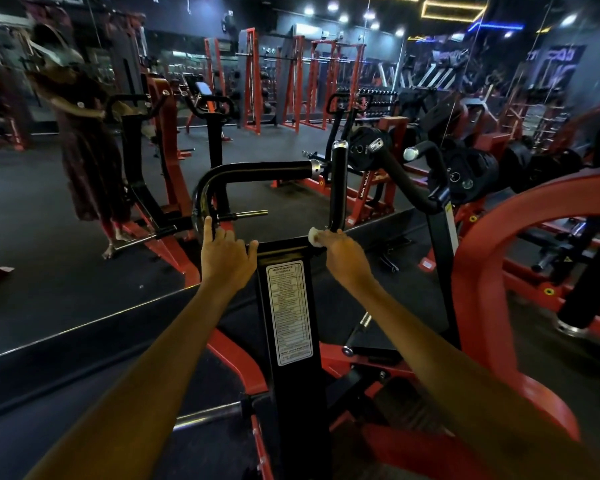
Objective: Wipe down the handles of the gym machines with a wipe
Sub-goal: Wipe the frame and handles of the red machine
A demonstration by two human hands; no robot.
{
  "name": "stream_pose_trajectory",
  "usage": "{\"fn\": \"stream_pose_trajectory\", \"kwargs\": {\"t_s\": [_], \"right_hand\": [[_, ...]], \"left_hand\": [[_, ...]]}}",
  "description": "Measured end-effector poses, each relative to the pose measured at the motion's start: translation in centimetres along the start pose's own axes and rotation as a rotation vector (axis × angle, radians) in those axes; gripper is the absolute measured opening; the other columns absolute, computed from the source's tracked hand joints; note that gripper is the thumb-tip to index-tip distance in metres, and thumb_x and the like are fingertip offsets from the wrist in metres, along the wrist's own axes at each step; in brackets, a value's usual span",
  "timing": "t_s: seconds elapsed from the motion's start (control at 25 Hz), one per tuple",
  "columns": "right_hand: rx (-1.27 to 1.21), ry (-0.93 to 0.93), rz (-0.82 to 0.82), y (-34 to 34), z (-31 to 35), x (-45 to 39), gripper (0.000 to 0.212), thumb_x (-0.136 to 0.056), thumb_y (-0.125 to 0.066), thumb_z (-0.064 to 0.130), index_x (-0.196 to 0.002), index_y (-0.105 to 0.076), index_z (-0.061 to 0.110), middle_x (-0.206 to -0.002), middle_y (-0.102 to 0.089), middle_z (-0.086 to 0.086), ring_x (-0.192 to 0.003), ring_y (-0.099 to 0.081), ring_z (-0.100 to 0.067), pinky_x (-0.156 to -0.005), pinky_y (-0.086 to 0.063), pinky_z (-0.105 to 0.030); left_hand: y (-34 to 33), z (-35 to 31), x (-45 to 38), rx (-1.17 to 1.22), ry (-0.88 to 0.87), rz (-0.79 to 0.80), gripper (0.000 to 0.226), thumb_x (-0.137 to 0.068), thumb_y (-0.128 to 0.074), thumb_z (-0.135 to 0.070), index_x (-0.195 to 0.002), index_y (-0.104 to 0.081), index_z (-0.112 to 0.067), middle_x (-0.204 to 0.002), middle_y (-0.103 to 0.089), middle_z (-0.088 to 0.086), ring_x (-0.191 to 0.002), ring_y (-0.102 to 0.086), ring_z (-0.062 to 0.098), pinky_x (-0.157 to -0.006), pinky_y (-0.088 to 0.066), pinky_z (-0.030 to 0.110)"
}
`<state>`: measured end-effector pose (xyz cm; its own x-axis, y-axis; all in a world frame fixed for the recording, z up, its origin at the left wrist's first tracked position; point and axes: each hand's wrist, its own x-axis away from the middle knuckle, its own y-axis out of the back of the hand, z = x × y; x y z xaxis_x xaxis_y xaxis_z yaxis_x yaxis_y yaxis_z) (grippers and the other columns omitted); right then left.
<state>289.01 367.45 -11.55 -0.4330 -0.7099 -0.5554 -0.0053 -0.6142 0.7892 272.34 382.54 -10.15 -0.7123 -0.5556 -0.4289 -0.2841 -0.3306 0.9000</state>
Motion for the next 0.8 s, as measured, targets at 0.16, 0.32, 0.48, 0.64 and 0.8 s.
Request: {"fn": "stream_pose_trajectory", "kwargs": {"t_s": [0.16,0.32,0.48,0.64,0.8], "right_hand": [[-0.231,-0.253,-0.170,-2.9,3.3,0.9,0.034,-0.092,-0.050,0.001,-0.125,-0.056,0.007,-0.128,-0.058,-0.008,-0.120,-0.053,-0.022,-0.103,-0.044,-0.034],[-0.380,-0.044,-0.329,-5.5,8.1,4.0,0.029,-0.090,-0.051,-0.001,-0.117,-0.061,0.003,-0.121,-0.061,-0.008,-0.115,-0.056,-0.017,-0.104,-0.038,-0.019],[-0.340,0.040,-0.334,-7.2,8.2,5.3,0.030,-0.092,-0.046,0.001,-0.117,-0.062,0.004,-0.128,-0.058,0.004,-0.124,-0.042,0.003,-0.107,-0.029,-0.013],[-0.365,-0.112,-0.516,-6.7,7.2,3.7,0.036,-0.084,-0.055,-0.004,-0.119,-0.060,0.001,-0.127,-0.056,0.001,-0.125,-0.041,-0.001,-0.108,-0.032,-0.019],[-0.211,0.133,-0.325,-7.7,8.5,3.9,0.039,-0.086,-0.050,-0.003,-0.125,-0.055,0.000,-0.132,-0.054,-0.015,-0.129,-0.043,-0.022,-0.111,-0.030,-0.030]], "left_hand": [[-0.4,0.3,0.3,0.002,-0.021,-0.029,0.063,-0.099,-0.018,-0.040,-0.096,-0.071,-0.007,-0.104,-0.066,0.013,-0.112,-0.055,0.025,-0.119,0.002,0.044],[-1.2,0.9,0.7,0.047,-0.050,-0.153,0.057,-0.099,-0.024,-0.032,-0.087,-0.069,0.000,-0.089,-0.066,0.015,-0.101,-0.058,0.030,-0.119,-0.007,0.044],[-1.3,1.1,0.9,0.065,-0.091,-0.200,0.056,-0.099,-0.025,-0.030,-0.083,-0.068,0.002,-0.085,-0.065,0.016,-0.097,-0.059,0.033,-0.118,-0.012,0.046],[-1.8,1.4,0.7,0.084,-0.103,-0.256,0.054,-0.099,-0.030,-0.030,-0.078,-0.068,0.003,-0.079,-0.064,0.016,-0.092,-0.060,0.033,-0.117,-0.015,0.046],[-2.0,1.4,0.7,0.118,-0.116,-0.320,0.059,-0.095,-0.027,-0.038,-0.070,-0.066,-0.001,-0.071,-0.063,0.014,-0.083,-0.062,0.032,-0.114,-0.011,0.043]]}}
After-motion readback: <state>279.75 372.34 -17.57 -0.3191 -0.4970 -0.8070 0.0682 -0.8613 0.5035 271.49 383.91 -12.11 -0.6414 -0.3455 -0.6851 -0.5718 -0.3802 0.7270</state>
